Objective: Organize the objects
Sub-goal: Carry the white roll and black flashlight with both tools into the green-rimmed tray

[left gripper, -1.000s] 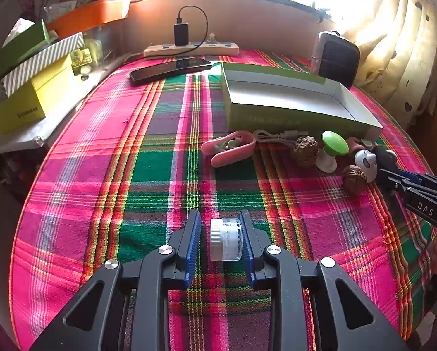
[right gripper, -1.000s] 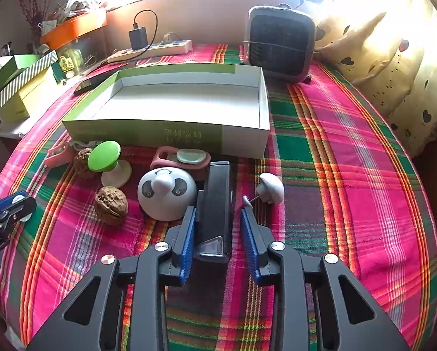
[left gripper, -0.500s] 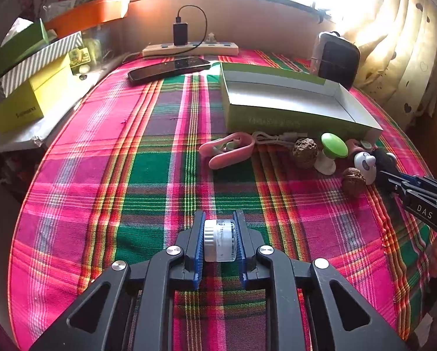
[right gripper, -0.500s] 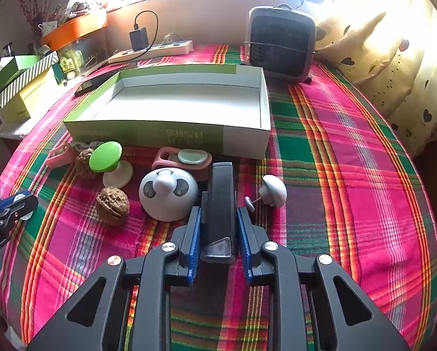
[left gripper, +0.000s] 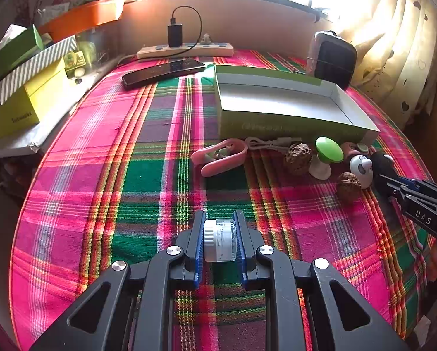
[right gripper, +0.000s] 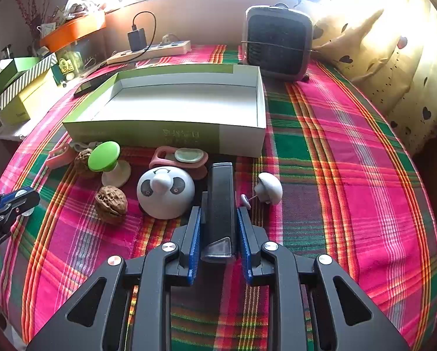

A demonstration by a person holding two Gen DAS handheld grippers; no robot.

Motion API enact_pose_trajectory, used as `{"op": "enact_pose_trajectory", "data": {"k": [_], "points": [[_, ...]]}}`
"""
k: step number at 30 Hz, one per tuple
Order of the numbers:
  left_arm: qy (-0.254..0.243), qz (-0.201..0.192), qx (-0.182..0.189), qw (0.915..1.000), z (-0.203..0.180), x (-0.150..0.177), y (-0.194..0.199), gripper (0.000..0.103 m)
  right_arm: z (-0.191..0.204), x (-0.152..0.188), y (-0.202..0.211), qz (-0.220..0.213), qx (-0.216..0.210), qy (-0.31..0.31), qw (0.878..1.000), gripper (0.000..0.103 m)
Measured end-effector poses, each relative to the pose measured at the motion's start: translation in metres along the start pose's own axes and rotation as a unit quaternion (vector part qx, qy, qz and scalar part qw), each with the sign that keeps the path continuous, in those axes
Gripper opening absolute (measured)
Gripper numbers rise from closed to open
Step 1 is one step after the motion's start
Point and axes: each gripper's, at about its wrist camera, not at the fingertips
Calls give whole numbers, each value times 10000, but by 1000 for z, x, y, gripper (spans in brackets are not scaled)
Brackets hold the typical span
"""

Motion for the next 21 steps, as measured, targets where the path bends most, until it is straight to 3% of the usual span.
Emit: {"op": "enact_pose_trajectory", "data": {"k": [21], "points": [[-263,-76,384,9989,-15,-53,7,17,-4,-22,21,-181,-132,-87,9997,24]]}}
Point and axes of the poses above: each gripper's, at about its wrist camera, not at the fingertips, and y roughly against the way its jaws point, z to its left, x to its underside, and after that the axes turned 10 degrees about z, right-handed
